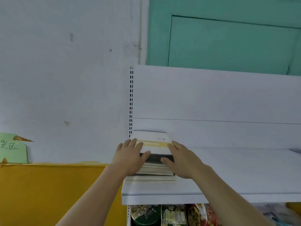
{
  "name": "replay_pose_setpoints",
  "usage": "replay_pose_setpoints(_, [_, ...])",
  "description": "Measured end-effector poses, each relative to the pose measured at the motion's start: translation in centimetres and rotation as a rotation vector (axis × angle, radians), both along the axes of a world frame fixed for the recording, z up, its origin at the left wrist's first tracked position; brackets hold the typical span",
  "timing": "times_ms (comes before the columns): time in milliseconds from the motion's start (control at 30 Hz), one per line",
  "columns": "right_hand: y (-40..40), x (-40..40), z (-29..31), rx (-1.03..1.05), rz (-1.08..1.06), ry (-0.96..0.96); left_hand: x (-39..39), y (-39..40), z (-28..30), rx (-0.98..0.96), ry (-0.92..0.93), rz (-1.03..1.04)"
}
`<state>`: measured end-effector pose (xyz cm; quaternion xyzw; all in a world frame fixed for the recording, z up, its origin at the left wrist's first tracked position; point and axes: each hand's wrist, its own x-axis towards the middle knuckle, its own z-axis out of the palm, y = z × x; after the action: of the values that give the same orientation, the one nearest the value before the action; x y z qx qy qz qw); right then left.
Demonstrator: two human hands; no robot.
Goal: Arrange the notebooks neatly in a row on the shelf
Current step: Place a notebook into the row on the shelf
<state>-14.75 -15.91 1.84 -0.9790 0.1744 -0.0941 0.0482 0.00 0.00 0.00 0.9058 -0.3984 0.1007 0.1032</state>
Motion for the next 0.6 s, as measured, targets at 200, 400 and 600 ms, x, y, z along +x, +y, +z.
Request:
replay_pose_setpoints(200, [-1.6, 2.3, -1.3, -0.084, 0.068, 0.070, 1.6, -0.5, -1.0, 0.051, 0.037, -0.014])
replay_pose_setpoints(400, [-3.3, 2.0, -1.3, -0.167, 0.135, -0.122, 1.4, -0.3, -0.4, -0.032, 0.065, -0.032])
replay_pose_setpoints(600, [-3.9, 1.3, 0.3, -0.327, 0.064, -0.386, 0.4, -0.3, 1.0, -0.594, -0.111, 0.055])
